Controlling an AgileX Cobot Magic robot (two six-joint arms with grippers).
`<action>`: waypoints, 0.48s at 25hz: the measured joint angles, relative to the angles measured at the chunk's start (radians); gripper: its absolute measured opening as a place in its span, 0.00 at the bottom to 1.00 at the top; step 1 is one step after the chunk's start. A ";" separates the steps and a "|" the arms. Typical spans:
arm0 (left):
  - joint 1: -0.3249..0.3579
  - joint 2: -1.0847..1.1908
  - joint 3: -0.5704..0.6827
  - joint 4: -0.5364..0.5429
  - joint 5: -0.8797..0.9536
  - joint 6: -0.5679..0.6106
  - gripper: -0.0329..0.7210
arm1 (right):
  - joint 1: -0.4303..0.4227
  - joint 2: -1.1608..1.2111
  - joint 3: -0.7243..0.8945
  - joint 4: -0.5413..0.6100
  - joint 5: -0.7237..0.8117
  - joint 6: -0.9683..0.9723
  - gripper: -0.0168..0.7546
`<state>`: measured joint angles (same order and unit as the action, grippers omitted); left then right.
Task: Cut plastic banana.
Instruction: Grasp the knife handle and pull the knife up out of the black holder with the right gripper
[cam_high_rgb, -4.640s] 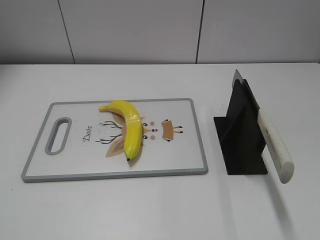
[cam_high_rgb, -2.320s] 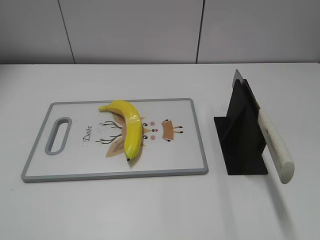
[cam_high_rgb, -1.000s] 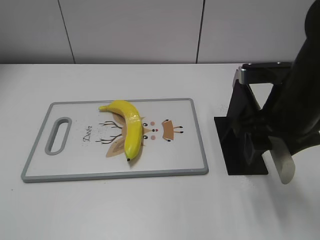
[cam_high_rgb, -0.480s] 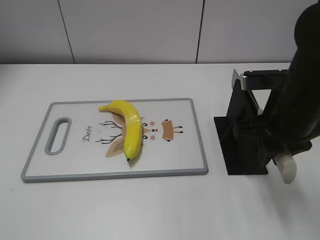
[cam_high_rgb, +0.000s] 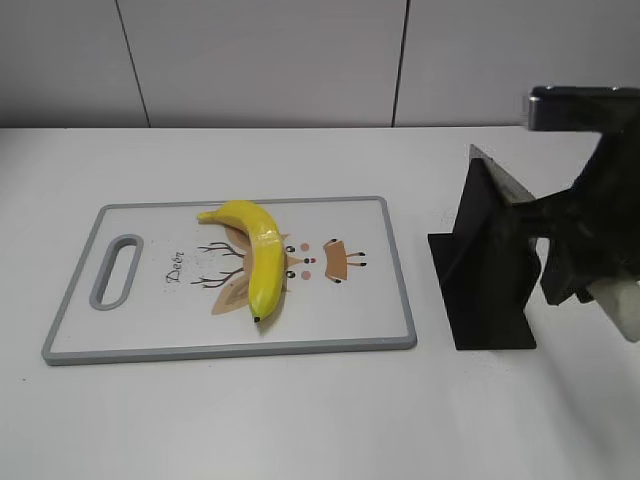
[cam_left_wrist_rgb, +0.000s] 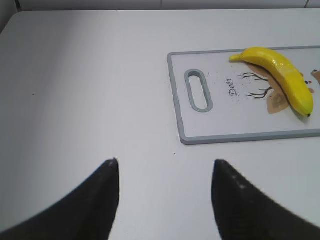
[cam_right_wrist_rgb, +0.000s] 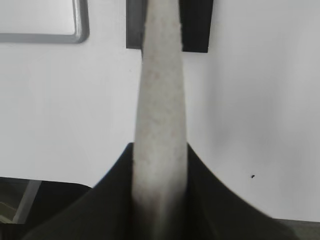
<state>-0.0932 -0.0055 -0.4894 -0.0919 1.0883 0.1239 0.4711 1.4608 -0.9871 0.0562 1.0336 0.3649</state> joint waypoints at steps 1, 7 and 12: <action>0.000 0.000 0.000 0.000 0.000 0.000 0.78 | 0.000 -0.025 -0.001 0.000 0.002 0.000 0.25; 0.000 0.000 0.000 0.000 0.000 0.000 0.78 | 0.000 -0.144 -0.003 -0.024 0.014 0.019 0.25; 0.000 0.000 0.000 0.000 0.000 0.000 0.78 | 0.001 -0.209 -0.045 -0.048 0.025 0.031 0.25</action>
<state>-0.0932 -0.0055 -0.4894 -0.0919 1.0883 0.1239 0.4721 1.2522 -1.0320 0.0084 1.0588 0.3956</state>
